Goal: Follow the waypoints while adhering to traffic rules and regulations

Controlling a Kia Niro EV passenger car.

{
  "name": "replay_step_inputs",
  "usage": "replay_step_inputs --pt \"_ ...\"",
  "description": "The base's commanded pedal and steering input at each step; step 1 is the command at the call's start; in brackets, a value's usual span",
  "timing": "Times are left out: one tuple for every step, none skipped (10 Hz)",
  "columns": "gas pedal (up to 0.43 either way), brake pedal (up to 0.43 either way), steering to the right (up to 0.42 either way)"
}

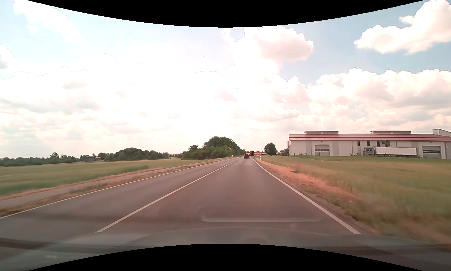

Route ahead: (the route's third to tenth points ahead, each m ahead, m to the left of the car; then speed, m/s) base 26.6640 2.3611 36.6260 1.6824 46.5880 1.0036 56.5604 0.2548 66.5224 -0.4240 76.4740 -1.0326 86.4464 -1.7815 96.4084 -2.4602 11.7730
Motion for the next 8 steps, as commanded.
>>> replay_step_inputs --pt "0.37 0.0 0.021" --pt "0.37 0.0 0.017" --pt "0.37 0.0 0.013" --pt "0.37 0.0 0.012" --pt "0.37 0.0 0.011" --pt "0.37 0.0 0.009" --pt "0.37 0.0 0.009" --pt "0.37 0.0 0.008"
